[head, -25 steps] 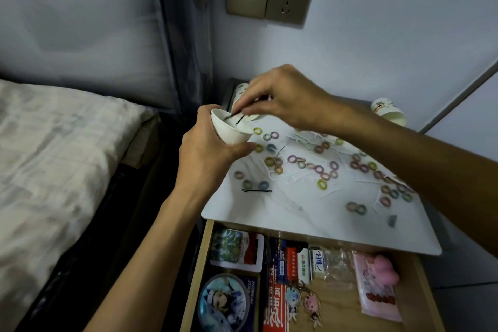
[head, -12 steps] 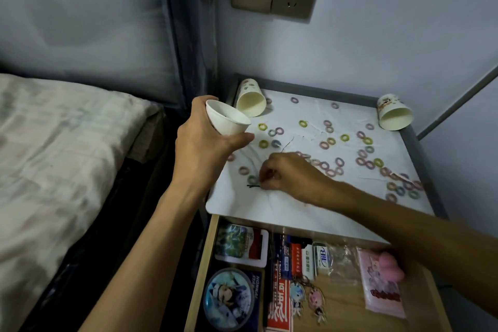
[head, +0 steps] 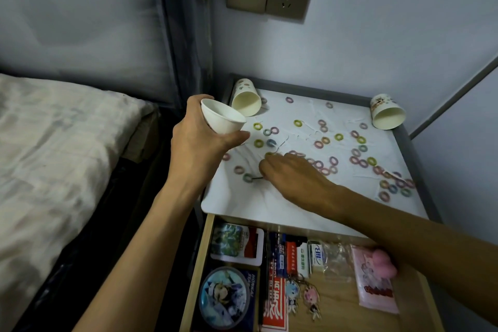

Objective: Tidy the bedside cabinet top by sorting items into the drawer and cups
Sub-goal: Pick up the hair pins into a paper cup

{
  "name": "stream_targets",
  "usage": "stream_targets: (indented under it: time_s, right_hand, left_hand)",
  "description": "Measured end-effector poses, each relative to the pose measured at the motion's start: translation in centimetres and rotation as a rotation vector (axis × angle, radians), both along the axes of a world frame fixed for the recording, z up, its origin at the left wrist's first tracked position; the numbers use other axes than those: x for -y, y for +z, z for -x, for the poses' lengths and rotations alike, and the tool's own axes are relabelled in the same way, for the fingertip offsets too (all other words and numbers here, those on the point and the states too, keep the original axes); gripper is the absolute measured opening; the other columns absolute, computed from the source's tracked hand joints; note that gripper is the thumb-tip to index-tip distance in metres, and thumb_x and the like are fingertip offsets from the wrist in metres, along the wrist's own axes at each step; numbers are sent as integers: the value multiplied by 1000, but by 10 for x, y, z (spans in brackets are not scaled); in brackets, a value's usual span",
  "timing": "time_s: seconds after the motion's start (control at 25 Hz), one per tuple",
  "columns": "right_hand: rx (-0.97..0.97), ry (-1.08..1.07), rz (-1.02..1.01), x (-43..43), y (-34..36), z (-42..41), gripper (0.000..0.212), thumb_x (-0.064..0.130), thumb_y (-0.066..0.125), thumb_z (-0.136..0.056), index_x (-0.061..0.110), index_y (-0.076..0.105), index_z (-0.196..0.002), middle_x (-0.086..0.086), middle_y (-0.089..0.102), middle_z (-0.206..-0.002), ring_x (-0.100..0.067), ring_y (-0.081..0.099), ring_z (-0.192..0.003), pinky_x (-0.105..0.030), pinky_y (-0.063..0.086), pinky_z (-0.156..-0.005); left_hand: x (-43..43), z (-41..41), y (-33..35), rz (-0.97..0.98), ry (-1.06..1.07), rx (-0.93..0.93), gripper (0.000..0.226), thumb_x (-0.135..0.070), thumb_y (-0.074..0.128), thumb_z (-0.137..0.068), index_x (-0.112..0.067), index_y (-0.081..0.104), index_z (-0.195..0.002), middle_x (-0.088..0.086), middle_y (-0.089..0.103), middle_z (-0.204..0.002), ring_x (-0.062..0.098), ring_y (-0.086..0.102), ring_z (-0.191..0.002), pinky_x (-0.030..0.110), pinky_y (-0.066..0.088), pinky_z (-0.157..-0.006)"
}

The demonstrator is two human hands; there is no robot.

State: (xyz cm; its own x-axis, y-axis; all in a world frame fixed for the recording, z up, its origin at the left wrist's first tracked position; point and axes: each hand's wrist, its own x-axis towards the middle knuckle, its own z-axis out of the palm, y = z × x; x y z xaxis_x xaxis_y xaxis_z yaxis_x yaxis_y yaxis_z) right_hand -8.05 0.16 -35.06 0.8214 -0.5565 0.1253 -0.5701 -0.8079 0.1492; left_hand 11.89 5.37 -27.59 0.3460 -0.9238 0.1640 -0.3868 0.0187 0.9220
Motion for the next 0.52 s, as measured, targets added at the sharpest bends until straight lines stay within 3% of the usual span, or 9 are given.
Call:
stream_targets:
  time_s: [0.2, 0.32, 0.4, 0.52]
  right_hand:
    - [220, -268, -275, 16, 23, 10, 18, 6, 57, -94, 21, 53, -104, 3, 67, -95, -9, 61, -78, -23, 47, -61]
    - [615, -422, -436, 29, 58, 8, 10, 16, 56, -97, 19, 65, -99, 8, 68, -82, 2, 59, -67, -18, 45, -63]
    - [782, -392, -405, 32, 80, 1, 12, 13, 59, -95, 14, 70, -96, 6, 70, -78, 7, 58, -64, -8, 40, -62]
    - [707, -197, -441, 25, 106, -24, 9, 11, 66, -90, 12, 74, -93, 9, 70, -80, 6, 61, -71, -7, 42, -67]
  left_hand:
    - [0, 1, -2, -8, -8, 3, 68, -26, 88, -67, -22, 49, -122, -6, 57, -102, 0, 54, -81, 3, 41, -50]
    - [1, 3, -4, -22, -14, 9, 68, -27, 89, -65, -24, 49, -121, -10, 58, -99, -1, 55, -81, 6, 42, -52]
    - [3, 4, -6, -48, -36, 40, 68, -29, 88, -65, -26, 49, -120, -11, 59, -100, 1, 56, -84, 10, 42, -57]
    - [4, 8, -8, -70, -80, 89, 68, -28, 87, -64, -28, 49, -120, -12, 60, -98, 5, 58, -85, 13, 41, -59]
